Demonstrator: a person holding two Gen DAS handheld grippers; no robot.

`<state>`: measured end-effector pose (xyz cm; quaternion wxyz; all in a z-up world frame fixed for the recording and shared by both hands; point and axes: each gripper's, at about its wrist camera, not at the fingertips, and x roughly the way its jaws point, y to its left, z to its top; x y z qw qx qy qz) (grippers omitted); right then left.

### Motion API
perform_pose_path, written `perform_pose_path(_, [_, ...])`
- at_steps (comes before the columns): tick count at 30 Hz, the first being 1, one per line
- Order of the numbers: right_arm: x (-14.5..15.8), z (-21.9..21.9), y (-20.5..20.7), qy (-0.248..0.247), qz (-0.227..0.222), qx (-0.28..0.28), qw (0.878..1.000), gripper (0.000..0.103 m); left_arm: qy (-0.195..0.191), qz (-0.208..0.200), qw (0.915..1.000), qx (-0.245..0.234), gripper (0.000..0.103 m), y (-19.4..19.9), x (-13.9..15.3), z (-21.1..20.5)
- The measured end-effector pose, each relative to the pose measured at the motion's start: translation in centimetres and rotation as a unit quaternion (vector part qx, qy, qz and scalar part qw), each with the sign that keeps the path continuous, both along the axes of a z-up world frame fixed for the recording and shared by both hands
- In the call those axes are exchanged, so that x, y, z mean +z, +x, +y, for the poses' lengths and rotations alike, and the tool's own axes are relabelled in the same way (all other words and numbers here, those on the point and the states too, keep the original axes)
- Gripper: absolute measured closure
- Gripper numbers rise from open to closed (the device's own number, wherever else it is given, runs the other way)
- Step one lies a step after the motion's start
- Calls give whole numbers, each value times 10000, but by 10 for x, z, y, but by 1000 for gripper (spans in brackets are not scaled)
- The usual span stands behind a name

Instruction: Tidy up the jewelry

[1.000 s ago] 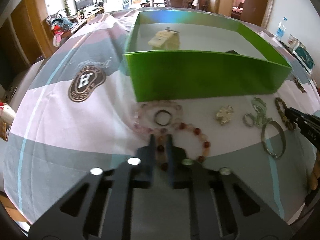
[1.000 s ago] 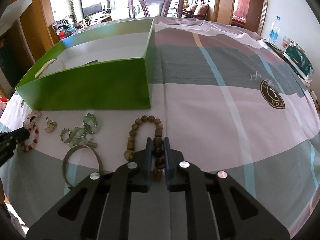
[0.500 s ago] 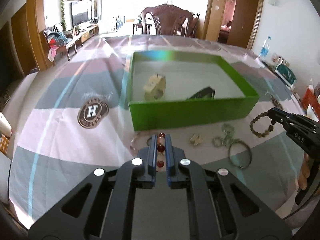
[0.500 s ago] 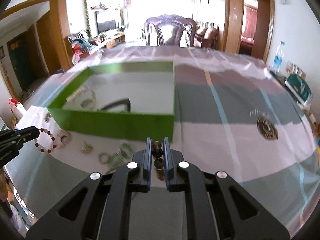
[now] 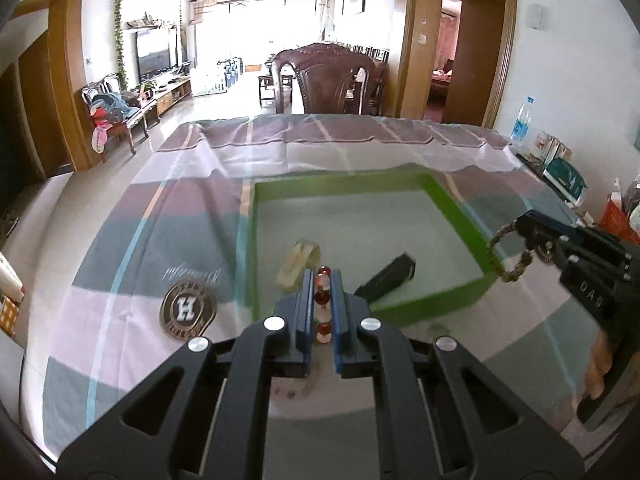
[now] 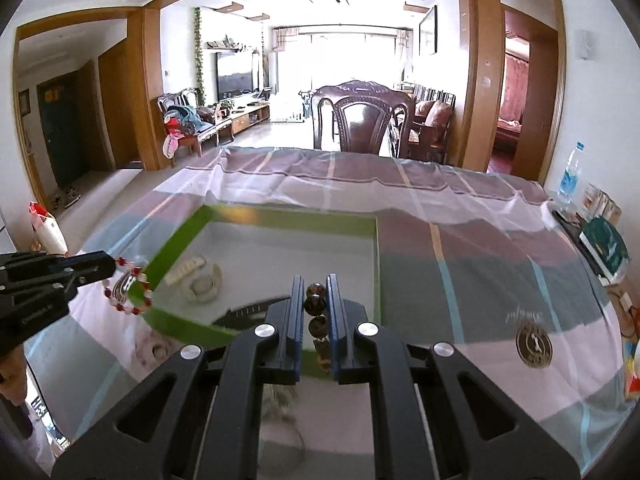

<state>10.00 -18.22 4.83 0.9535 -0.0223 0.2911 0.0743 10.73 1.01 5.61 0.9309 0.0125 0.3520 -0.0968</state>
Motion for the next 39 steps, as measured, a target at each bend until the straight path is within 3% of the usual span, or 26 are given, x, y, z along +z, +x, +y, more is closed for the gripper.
perform_pose_path(9, [-23, 14, 51, -10, 469, -15, 9989, 92, -90, 383, 9992, 11, 95, 58, -23, -24])
perform_pose_path(16, [-47, 19, 71, -103, 832, -34, 9965, 91, 22, 556, 9984, 30, 92, 75, -45, -28])
perform_pose_path(18, [-48, 19, 69, -164, 843, -76, 9963, 68, 56, 566, 9984, 36, 72, 70, -46, -26])
perform_pose_path(19, [-46, 18, 67, -159, 810, -85, 9965, 43, 55, 539, 9985, 36, 69, 66, -45, -24])
perform_pose_path(20, [-43, 14, 59, -119, 699, -114, 9974, 39, 57, 489, 9988, 41, 69, 59, -44, -19])
perform_pose_path(25, [-33, -7, 9, 24, 436, -21, 9990, 39, 63, 472, 9982, 372, 69, 25, -51, 17])
perform_pose_path(28, [-44, -17, -9, 21, 541, -30, 9985, 52, 44, 653, 9955, 687, 69, 8, -69, 42])
perform_pose_path(32, [-78, -22, -6, 160, 1131, 34, 9935, 72, 76, 986, 9916, 829, 68, 0, -95, 51])
perform_pose_path(39, [-124, -2, 13, 324, 1921, 274, 9805, 72, 195, 1250, 9897, 676, 62, -3, -120, 36])
